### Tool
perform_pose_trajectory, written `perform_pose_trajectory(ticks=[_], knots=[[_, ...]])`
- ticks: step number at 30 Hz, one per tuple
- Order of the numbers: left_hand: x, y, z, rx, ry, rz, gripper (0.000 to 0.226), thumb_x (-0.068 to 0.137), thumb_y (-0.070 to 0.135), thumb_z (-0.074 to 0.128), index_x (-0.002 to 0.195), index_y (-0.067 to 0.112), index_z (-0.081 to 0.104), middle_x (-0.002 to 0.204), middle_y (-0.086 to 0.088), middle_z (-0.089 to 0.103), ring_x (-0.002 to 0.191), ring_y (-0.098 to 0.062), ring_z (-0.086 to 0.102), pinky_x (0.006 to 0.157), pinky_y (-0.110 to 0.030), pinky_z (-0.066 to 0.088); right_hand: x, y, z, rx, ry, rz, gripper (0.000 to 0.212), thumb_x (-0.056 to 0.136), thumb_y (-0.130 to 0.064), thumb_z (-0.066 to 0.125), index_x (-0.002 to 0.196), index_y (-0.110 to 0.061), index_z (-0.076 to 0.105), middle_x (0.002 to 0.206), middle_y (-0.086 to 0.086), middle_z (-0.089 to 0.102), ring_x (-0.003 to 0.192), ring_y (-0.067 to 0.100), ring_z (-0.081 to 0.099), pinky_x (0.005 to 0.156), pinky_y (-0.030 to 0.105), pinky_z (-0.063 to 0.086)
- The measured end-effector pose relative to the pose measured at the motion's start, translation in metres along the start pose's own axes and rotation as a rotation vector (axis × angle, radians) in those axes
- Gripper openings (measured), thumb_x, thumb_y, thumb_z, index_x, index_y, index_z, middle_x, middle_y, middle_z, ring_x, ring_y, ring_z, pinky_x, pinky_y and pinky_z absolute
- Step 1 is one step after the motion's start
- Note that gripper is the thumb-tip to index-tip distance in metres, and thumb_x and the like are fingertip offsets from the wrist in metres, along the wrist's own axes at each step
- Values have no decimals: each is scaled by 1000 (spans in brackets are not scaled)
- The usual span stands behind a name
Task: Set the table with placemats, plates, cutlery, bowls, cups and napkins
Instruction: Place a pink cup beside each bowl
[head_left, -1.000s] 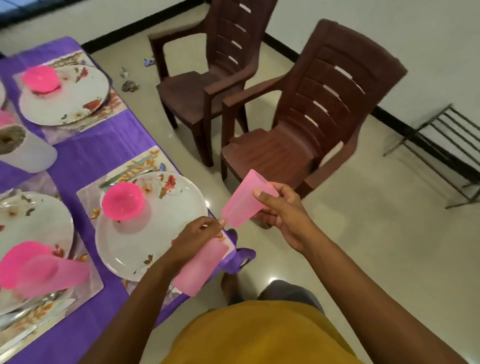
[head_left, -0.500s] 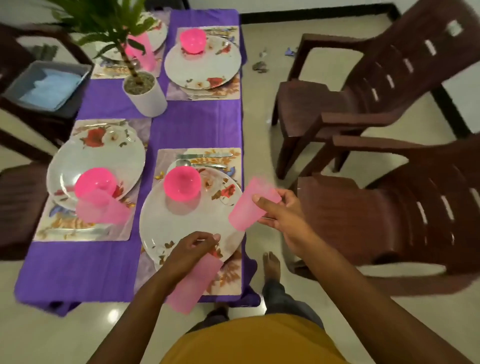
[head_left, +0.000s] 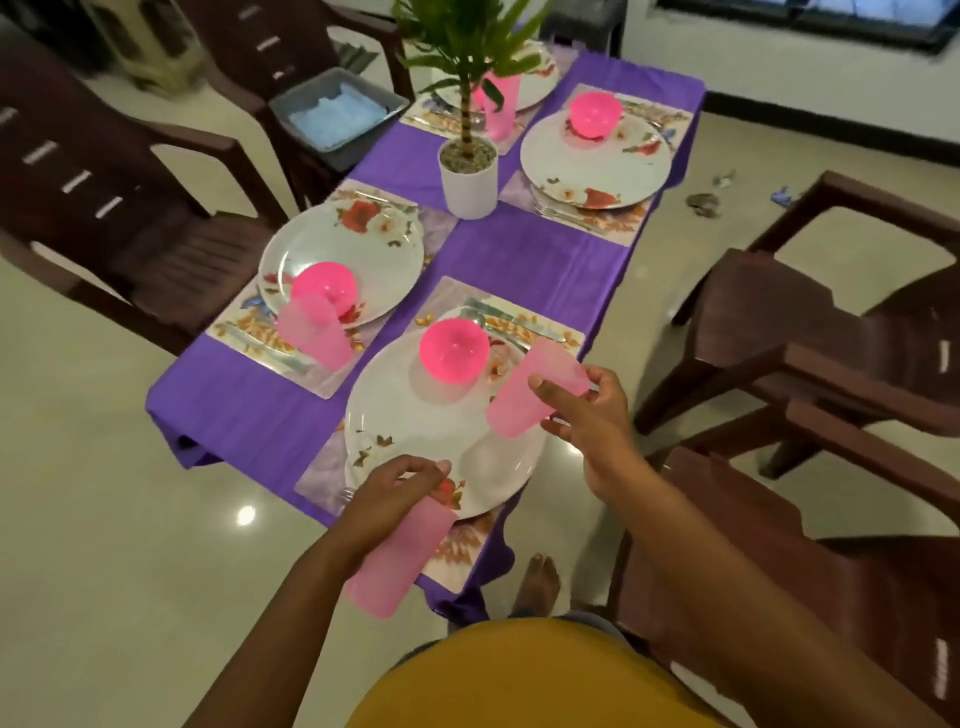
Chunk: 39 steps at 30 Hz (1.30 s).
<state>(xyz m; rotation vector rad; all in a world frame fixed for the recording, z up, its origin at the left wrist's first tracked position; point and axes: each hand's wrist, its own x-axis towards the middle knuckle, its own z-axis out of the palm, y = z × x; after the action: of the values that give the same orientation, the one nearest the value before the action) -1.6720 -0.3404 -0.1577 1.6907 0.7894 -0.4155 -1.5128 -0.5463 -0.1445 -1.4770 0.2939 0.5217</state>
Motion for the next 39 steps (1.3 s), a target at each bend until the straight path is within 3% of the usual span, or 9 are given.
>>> perform_pose_trajectory(ticks=[5, 7, 10, 15, 19, 23, 33, 35, 39], knots=[[-7, -3, -14, -9, 53, 26, 63, 62, 85, 64, 103, 40, 75, 109, 13, 75, 109, -10, 67, 93, -34, 50, -5, -7, 19, -11, -7, -84, 75, 78, -25, 90, 137, -27, 45, 130, 1, 58, 117, 24, 63, 89, 45, 63], [-9, -3, -18, -23, 78, 31, 63, 68, 83, 65, 112, 38, 72, 115, 19, 69, 111, -7, 62, 92, -33, 46, -9, -12, 25, -55, -31, -155, 77, 77, -26, 91, 139, -26, 45, 127, -1, 58, 112, 24, 65, 86, 48, 63], [-4, -8, -24, 4, 116, -24, 54, 82, 75, 68, 118, 35, 67, 119, 19, 62, 114, -10, 58, 93, -34, 43, -10, -15, 35, -160, -69, -270, 78, 78, -27, 90, 141, -26, 44, 130, 1, 57, 113, 24, 65, 75, 37, 65], [2, -11, -27, 48, 80, -87, 86, 58, 88, 61, 124, 34, 63, 132, 12, 60, 120, -14, 55, 102, -39, 47, -2, -22, 52, -253, -93, -338, 79, 76, -31, 92, 139, -32, 46, 132, -2, 57, 118, 21, 63, 70, 47, 66], [16, 4, -18, 68, 42, -100, 86, 77, 81, 66, 147, 34, 49, 143, 14, 45, 126, -12, 44, 100, -34, 39, 31, -44, 65, -357, -113, -417, 79, 77, -30, 91, 141, -27, 45, 135, -4, 53, 119, 20, 59, 81, 30, 59], [36, 19, -3, 64, 85, -138, 88, 75, 81, 70, 147, 36, 48, 155, 9, 45, 134, -17, 47, 103, -36, 44, 89, -66, 80, -451, -189, -482, 84, 75, -32, 92, 143, -29, 44, 138, -5, 53, 122, 20, 58, 87, 25, 53], [82, 56, 40, 246, 262, -461, 99, 81, 82, 61, 160, 27, 36, 173, -10, 12, 159, -32, 17, 125, -50, 28, 201, -91, 117, -729, -628, -491, 94, 64, -45, 92, 144, -32, 45, 132, -11, 56, 117, 16, 58, 96, 42, 58], [82, 63, 47, 232, 300, -488, 95, 85, 79, 61, 160, 27, 35, 173, -10, 11, 158, -32, 19, 123, -49, 28, 210, -87, 122, -744, -700, -473, 98, 56, -58, 85, 142, -33, 47, 127, -14, 58, 115, 16, 60, 94, 44, 58], [83, 70, 56, 104, 379, -526, 89, 86, 74, 65, 157, 28, 37, 167, -9, 22, 152, -33, 31, 119, -49, 34, 227, -76, 128, -794, -810, -506, 90, 66, -43, 91, 143, -34, 44, 123, -19, 57, 115, 15, 60, 94, 48, 57]])
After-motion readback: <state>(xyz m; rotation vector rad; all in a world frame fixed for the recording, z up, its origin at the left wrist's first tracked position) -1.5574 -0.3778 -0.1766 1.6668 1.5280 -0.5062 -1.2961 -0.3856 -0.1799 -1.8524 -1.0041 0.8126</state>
